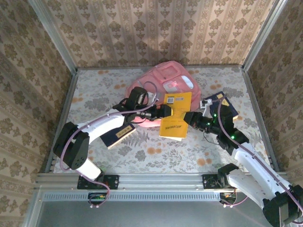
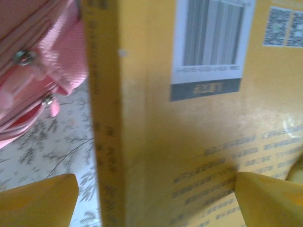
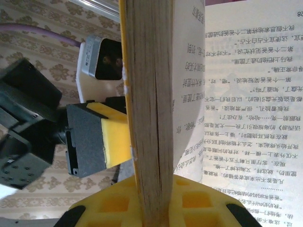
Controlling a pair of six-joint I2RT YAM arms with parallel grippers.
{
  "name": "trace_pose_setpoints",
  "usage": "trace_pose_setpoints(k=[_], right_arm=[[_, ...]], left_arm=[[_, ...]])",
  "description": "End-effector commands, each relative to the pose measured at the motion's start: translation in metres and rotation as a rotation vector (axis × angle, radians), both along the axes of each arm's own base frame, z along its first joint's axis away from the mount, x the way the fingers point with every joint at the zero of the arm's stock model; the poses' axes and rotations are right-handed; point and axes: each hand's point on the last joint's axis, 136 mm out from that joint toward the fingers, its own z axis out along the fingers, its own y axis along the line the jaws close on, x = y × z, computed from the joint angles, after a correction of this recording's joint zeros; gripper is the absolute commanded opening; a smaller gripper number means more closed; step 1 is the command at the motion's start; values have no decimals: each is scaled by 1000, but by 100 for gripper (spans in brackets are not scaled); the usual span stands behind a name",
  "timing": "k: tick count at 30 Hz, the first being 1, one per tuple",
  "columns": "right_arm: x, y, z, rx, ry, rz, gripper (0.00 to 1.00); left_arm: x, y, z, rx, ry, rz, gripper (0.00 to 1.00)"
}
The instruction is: Pack the student bag
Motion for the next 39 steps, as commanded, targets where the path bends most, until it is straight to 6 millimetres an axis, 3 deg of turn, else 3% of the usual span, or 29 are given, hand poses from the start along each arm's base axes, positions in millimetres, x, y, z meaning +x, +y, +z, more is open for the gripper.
trace_pose_setpoints(k=[1, 6, 10, 13, 19, 22, 25, 31, 36, 39], right_arm=[[-3, 13, 42, 104, -133, 71, 0], [2, 8, 28, 58, -105, 35, 0], [7, 1, 11, -16, -66, -6, 1], [9, 1, 2, -41, -43, -10, 14], [11, -5, -16, -156, -6, -9, 62], [13, -3, -22, -183, 5, 12, 75], [15, 4, -21, -158, 11, 54, 81], [19, 29, 0, 54, -31, 190, 89], [13, 51, 29, 238, -90, 331, 87], [6, 55, 44, 258, -143, 353, 76]], left_arm=[[-5, -14, 33, -197, 1, -55, 87], [-11, -9, 53, -270, -40, -68, 75], [-10, 4, 58, -265, -69, -42, 51], [-10, 11, 61, -258, -92, -35, 30], [-19, 16, 84, -304, -156, -77, 0], [-27, 18, 99, -335, -191, -105, 0], [-33, 23, 110, -354, -227, -117, 0], [-41, 35, 127, -391, -262, -130, 0], [-43, 36, 129, -408, -249, -131, 0], [-39, 39, 125, -398, -243, -115, 0]])
